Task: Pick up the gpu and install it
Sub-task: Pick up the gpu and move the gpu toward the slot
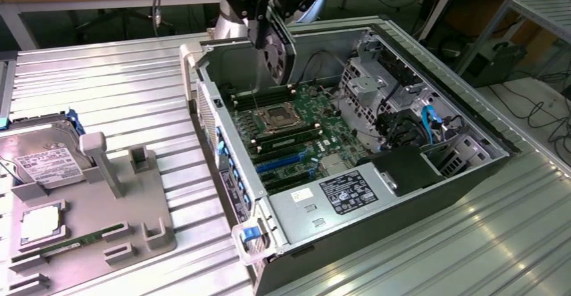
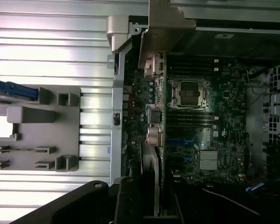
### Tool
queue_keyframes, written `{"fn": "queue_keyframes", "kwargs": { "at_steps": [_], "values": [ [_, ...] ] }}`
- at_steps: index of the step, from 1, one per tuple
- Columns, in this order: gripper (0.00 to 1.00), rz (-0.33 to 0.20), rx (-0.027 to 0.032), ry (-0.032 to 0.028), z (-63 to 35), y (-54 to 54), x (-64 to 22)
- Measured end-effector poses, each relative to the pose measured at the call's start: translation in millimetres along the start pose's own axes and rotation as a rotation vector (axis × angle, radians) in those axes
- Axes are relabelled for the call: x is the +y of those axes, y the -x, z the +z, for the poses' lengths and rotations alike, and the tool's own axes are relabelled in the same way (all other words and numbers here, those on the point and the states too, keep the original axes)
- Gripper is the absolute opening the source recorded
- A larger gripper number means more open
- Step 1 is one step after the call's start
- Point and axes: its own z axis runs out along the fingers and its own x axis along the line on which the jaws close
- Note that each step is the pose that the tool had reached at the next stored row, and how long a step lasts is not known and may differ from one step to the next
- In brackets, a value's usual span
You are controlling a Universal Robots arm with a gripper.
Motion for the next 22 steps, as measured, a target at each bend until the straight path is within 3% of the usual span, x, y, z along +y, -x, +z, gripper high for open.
{"fn": "queue_keyframes", "kwargs": {
  "at_steps": [22],
  "values": [
    [0.28,0.000,0.0000,-0.0001,0.8,32.7,-0.9]
  ]
}}
